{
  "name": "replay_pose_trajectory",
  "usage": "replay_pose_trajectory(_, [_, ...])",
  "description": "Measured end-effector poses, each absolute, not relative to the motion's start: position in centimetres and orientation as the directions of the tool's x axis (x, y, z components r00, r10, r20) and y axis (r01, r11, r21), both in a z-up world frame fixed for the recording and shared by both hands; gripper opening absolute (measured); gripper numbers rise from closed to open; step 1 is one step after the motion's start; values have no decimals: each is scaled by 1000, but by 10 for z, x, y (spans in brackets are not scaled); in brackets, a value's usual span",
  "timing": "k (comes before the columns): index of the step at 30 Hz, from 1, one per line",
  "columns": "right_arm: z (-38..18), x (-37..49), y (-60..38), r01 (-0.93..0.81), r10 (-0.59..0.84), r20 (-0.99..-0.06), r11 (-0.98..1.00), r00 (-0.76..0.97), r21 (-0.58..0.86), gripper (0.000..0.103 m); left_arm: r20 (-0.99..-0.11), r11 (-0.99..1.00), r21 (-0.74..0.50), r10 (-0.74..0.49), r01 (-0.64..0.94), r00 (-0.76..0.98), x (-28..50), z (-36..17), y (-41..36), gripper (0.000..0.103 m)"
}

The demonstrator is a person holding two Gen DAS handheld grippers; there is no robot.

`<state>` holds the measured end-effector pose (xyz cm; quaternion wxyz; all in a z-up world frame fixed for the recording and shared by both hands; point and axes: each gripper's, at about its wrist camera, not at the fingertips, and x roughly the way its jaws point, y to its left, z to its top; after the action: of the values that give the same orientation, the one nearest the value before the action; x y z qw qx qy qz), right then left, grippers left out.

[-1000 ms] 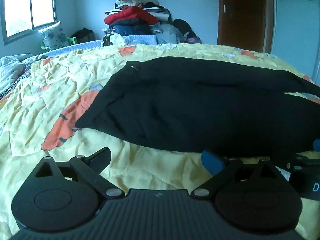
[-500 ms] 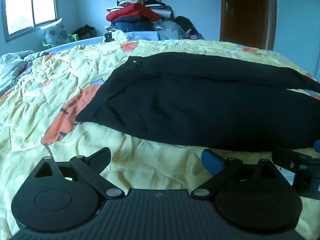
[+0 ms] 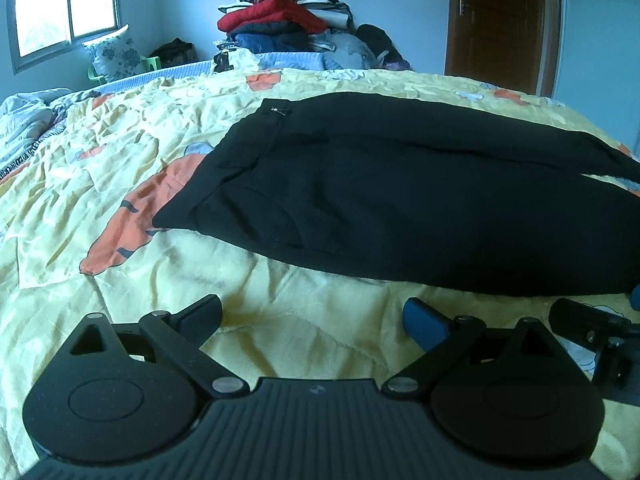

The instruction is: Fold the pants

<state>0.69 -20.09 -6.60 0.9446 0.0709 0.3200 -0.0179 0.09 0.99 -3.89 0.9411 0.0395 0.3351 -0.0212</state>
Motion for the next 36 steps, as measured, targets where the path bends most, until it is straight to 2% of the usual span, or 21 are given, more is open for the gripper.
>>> replay_pose_trajectory(18, [-77, 9, -206, 91, 21, -625, 985, 780, 147, 103, -636, 996, 50, -25, 74, 771, 0, -44, 10, 103])
replay_pose_trajectory(36, [-81, 7, -196, 88, -11, -614, 992, 789, 95, 103, -636, 997, 32, -34, 70, 771, -2, -46, 11, 103])
